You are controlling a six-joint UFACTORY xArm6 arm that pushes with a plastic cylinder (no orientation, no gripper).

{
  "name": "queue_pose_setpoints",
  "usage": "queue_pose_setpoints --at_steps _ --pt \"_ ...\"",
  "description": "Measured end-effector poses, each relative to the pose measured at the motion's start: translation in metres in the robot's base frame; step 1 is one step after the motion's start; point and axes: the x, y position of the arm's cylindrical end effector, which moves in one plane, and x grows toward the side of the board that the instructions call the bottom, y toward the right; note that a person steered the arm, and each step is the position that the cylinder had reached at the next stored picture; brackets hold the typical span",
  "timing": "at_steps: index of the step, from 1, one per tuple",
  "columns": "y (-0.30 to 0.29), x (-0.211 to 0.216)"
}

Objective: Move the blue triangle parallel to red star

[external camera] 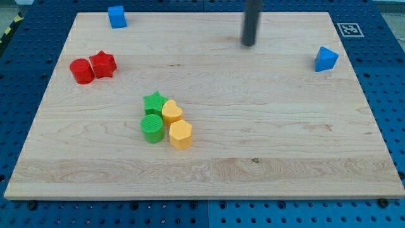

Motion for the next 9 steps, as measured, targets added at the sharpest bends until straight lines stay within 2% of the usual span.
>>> queue_pose_setpoints --at_steps 1,2,3,6,7,8,9 --pt "0.117 0.0" --pt "0.175 0.034" --pt "0.165 0.064" --pt "0.04 0.059" --pt "0.053 0.067" --pt "0.099 0.084" --pt "0.11 0.092"
